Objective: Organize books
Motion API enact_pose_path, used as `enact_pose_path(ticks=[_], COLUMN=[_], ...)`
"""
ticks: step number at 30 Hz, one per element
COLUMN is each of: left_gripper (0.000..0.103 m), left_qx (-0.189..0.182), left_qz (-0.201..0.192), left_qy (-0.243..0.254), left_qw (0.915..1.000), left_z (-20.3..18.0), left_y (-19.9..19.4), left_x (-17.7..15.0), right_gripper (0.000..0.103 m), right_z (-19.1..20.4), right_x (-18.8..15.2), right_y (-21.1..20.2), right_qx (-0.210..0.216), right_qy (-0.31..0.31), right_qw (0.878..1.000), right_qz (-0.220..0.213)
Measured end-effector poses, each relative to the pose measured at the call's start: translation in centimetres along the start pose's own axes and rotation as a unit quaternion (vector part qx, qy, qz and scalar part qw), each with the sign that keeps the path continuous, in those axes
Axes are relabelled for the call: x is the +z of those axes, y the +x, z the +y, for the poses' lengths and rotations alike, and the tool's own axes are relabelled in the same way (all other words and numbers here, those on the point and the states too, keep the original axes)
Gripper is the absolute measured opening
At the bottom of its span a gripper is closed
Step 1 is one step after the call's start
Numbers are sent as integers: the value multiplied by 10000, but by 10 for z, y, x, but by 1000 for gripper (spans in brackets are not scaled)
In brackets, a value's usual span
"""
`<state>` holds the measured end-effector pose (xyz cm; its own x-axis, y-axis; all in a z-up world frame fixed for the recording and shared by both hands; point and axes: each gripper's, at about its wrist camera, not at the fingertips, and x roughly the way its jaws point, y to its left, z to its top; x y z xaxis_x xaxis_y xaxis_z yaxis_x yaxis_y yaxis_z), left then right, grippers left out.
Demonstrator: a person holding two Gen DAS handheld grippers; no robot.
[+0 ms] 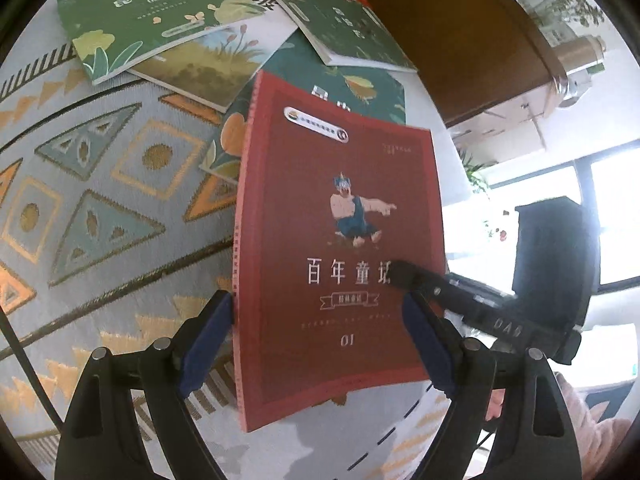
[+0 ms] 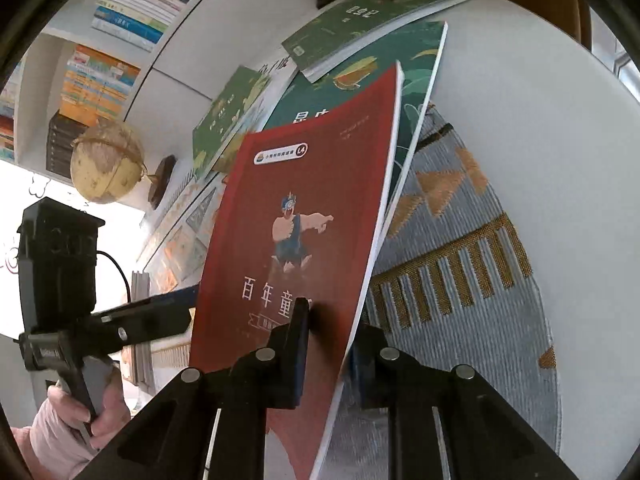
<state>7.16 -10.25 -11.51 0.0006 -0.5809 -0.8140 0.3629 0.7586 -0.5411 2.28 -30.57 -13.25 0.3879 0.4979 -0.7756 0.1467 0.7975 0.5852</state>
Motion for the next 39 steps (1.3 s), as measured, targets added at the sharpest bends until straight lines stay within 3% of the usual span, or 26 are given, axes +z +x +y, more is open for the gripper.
enact_pose_path(ticks=[3,8,12,15,18,25,28,34,37,39], left_gripper=[60,43,42,38,36,35,35,35,35,35], left_qx=[323,214,-122,99,306,-36,-364,-500,-331,60], left_qz=[-316,-314,-240,-224,-174,13,51,222,213,185], left_qy=[206,274,150,251,326,30,-178,-11,143,443], left_qw=[9988,9989,9995,9994,9988,10000,9992,9985,9991,9988], left_z=[-5,-6,0,-3,-3,10,18,14,7,-6], left_y=[-6,-5,-11,-9,-2,8,11,16,19,21], left_x=[-5,-1,-2,-5,-4,4,10,24,29,30], right_gripper=[17,17,17,17,17,17,18,17,17,17], right_z=[-1,-12,-19,-20,-18,-28,-36,-41,-41,-38], right_x=[1,-1,-1,0,1,2,1,1,1,2], right_y=[2,-9,-21,-25,-23,-21,-18,-18,-18,-18], right_qx=[2,-47,26,202,74,106,272,479,498,426], right_qy=[47,55,82,49,-23,116,267,308,278,185], right_qw=[10000,9999,9998,9995,9998,9997,9991,9982,9982,9988], right_qz=[-29,-105,-190,-247,-179,-174,-169,-183,-176,-170])
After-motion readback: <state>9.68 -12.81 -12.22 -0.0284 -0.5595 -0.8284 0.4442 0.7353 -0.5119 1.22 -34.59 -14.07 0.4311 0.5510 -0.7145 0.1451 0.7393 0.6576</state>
